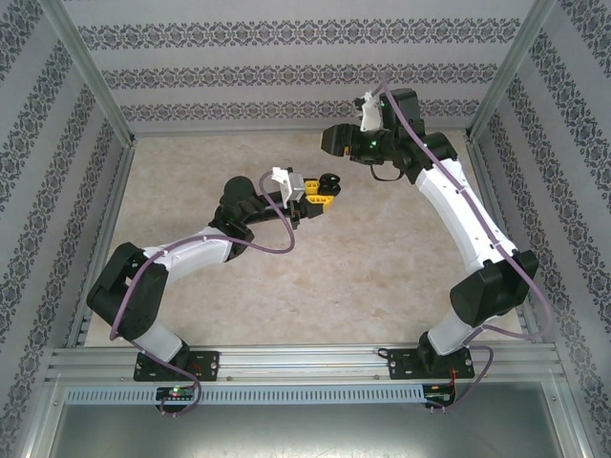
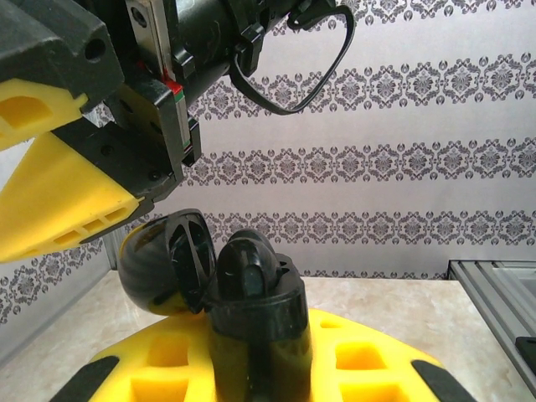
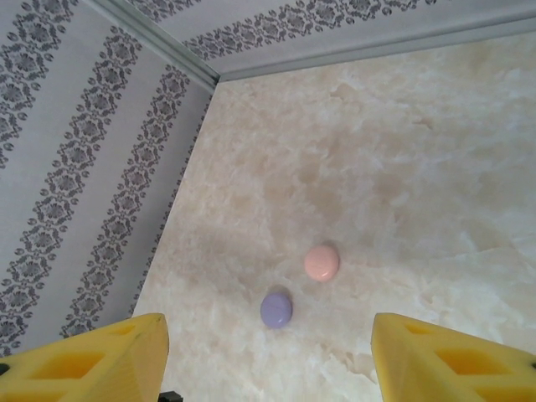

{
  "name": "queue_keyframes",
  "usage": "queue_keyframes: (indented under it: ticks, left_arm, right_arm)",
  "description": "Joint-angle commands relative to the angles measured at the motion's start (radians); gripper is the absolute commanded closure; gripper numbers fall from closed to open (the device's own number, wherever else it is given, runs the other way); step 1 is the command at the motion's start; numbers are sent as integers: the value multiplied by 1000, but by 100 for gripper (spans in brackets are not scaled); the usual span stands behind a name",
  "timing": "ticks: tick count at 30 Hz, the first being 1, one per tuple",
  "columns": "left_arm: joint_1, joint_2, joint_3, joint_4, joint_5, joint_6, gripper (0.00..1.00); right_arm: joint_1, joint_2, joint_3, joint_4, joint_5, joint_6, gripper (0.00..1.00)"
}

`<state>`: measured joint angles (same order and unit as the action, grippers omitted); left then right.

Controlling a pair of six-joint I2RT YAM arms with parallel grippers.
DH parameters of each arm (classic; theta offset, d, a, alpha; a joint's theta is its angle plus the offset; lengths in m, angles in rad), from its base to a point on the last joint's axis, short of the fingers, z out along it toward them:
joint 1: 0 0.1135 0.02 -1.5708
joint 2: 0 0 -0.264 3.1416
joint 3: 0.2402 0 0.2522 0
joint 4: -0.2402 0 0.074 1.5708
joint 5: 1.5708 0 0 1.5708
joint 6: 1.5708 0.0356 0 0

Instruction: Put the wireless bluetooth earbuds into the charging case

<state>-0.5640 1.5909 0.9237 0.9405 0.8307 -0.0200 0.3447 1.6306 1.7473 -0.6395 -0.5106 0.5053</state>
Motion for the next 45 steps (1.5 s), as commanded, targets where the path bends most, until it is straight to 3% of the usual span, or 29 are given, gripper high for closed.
queue_keyframes:
  ticks: [1, 15, 23, 32, 39, 45]
  left_arm:
    - [-16, 6, 33, -1, 18, 3, 100]
    - [-17, 11, 40, -7, 19, 3, 100]
    - [-17, 17, 41, 1, 6, 7, 100]
    - [-17, 24, 40, 23, -34, 6, 100]
    - [-17, 34, 42, 38, -45, -6, 100]
    - [-18, 32, 37, 30, -65, -31, 100]
  right_arm:
    - [18, 11, 39, -55, -27, -37, 35]
    - [50, 12, 35, -113, 11, -87, 46]
    - [57, -49, -34, -115, 18, -94, 68]
    - [65, -185, -165, -140, -8, -100, 81]
    - [58, -287, -233, -121, 46, -68, 79]
    - [-22, -366, -282, -60, 175, 1, 64]
